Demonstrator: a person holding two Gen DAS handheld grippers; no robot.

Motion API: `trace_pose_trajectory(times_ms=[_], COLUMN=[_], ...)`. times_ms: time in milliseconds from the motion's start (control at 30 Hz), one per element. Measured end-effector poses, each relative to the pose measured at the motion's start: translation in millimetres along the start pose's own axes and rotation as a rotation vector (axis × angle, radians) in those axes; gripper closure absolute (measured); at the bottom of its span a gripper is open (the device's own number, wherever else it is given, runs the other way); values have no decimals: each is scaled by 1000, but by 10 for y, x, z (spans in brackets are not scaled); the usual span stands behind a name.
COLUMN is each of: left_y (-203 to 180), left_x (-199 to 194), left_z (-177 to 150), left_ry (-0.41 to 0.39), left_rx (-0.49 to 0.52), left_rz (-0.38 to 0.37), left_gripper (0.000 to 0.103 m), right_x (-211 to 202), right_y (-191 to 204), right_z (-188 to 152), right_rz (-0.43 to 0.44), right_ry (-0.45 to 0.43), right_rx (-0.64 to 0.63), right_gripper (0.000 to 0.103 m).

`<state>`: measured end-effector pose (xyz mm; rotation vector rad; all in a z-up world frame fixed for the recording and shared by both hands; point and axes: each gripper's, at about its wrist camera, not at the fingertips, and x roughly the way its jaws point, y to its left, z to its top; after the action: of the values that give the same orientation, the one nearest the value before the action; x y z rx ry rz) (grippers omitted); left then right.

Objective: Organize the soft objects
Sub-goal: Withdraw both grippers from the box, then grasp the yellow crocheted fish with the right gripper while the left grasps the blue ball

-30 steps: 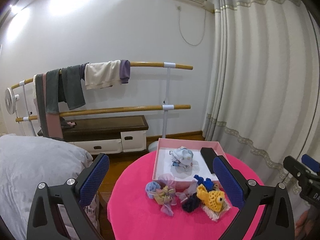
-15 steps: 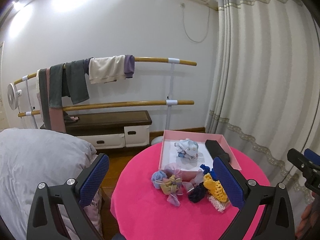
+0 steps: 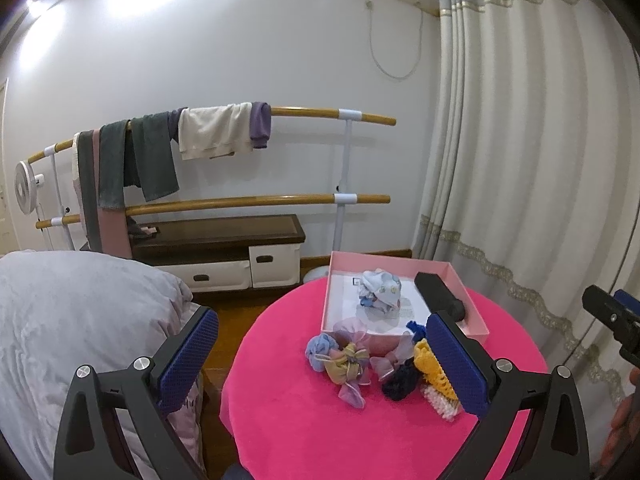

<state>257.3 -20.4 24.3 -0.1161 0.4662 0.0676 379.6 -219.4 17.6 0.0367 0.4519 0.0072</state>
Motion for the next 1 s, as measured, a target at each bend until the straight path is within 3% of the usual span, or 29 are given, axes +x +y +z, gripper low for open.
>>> trace_pose_trajectory(times_ms=[233,533,1000], left_y=[19,-58,-58], left_x=[283,935,1925], left_z=[-69,-189,-321], left_ry=[74,221,344], left_rx=[5,31,7], left_rz=[10,29,3], left_gripper=[0,0,0], right_x=[285,841,1533], right_y=[-45,-29,25], right_z=[-117,-418,-716], right_rz=[13,56,98], right_ry=[78,233,381], right_rx=[-14,-32,-36], right_gripper=[0,0,0])
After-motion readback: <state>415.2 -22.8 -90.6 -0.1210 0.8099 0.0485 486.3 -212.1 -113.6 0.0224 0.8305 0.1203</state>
